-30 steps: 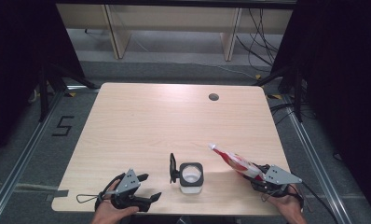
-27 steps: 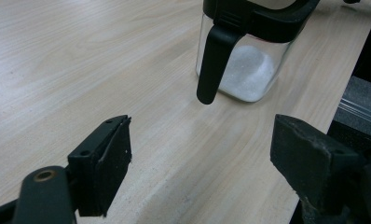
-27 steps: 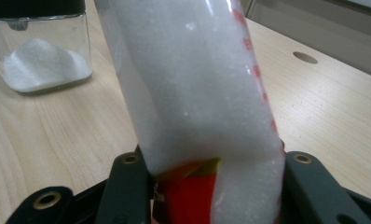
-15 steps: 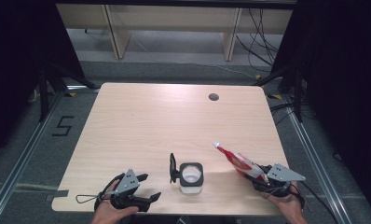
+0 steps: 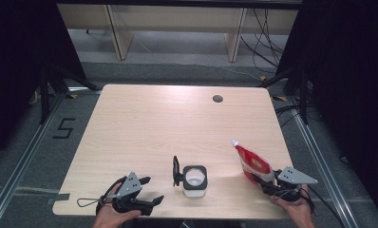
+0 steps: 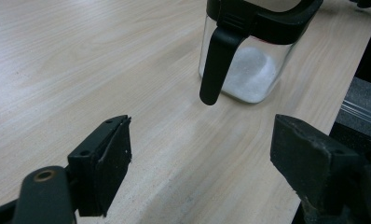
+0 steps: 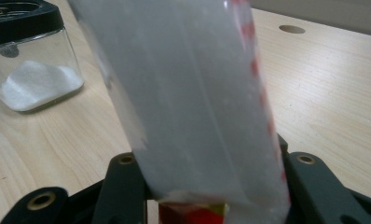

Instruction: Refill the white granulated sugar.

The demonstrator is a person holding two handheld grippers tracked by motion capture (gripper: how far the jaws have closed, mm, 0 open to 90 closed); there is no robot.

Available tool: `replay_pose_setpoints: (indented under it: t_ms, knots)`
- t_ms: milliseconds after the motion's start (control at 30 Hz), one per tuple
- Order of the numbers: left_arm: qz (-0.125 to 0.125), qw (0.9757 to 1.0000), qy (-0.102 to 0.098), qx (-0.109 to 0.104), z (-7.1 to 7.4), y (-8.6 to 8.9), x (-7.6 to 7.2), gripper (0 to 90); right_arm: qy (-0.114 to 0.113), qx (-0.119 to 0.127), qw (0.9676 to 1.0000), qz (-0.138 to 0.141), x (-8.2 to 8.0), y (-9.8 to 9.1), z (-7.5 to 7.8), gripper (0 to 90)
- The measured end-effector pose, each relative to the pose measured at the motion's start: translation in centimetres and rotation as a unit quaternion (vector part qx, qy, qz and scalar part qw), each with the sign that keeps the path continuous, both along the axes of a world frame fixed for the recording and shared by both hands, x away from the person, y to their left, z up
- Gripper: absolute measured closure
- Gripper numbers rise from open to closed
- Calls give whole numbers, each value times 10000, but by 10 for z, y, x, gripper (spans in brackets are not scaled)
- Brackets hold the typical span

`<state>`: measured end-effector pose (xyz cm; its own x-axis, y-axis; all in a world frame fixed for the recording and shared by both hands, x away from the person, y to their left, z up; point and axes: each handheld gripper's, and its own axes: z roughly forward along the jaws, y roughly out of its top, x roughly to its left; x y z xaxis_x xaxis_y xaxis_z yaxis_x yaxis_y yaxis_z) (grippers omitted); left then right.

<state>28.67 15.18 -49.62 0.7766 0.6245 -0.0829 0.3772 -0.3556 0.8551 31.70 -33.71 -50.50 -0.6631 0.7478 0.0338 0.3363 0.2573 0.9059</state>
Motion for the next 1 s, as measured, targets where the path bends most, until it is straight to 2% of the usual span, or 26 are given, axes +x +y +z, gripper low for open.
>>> replay_pose_setpoints:
  t_ms: [33,67,100,133,333,367,400,433,533,600,633,667,700,733,767,833,867,900,933,967,1000]
  knots:
    - [18,10000,59,-27,0,-1,0,199,-126,-41,9999,42,2,-2,0,573]
    - [18,10000,59,-27,0,-1,0,199,17,42,10000,-40,0,-1,0,572]
    - [10,10000,47,-20,0,-1,0,199,-32,18,10000,-24,1,-3,0,570]
    - [36,10000,62,-67,-1,-1,-1,199,8,84,10000,-49,0,-4,-1,569]
    - [27,10000,10,23,0,-1,0,199,154,328,9991,-226,-1,-10,-1,563]
    - [2,10000,7,34,-1,0,0,199,-5,287,9994,-192,1,-11,-1,562]
    - [20,10000,25,36,-1,0,0,199,113,260,9994,-195,0,-12,-1,562]
    - [35,10000,36,32,-1,0,0,199,122,276,9994,-153,0,-12,0,561]
    - [27,10000,6,26,-1,0,0,199,2,255,9994,-235,0,-13,0,554]
    - [-47,9999,-51,135,0,2,1,199,-9,310,9988,-378,-1,-15,2,533]
    - [-64,9998,-48,163,0,2,2,199,68,393,9983,-418,-3,-16,3,529]
    - [17,10000,-6,34,0,0,0,199,43,421,9983,-406,-3,-17,3,525]
    - [11,10000,-10,36,0,0,0,199,44,443,9979,-473,-4,-18,2,519]
    - [11,10000,-10,36,0,0,0,199,-108,487,9981,-372,-1,-21,1,512]
    - [27,10000,2,28,0,0,0,199,5,605,9968,-519,-5,-20,1,503]
    - [-10,10000,-38,61,0,1,1,199,-209,463,9976,-468,-4,-25,3,479]
    - [-10,10000,-38,61,0,1,1,199,-209,463,9976,-468,-4,-25,3,479]
    - [29,10000,8,-12,-1,0,1,199,-96,590,9968,-534,-9,-24,6,441]
    - [-37,10000,-44,80,-1,1,2,199,-178,559,9973,-441,-9,-26,7,417]
    - [-37,10000,-44,80,-1,1,2,199,-178,559,9973,-441,-9,-26,7,417]
    - [-46,9999,-48,100,-1,1,2,199,-98,658,9962,-563,-13,-26,10,392]
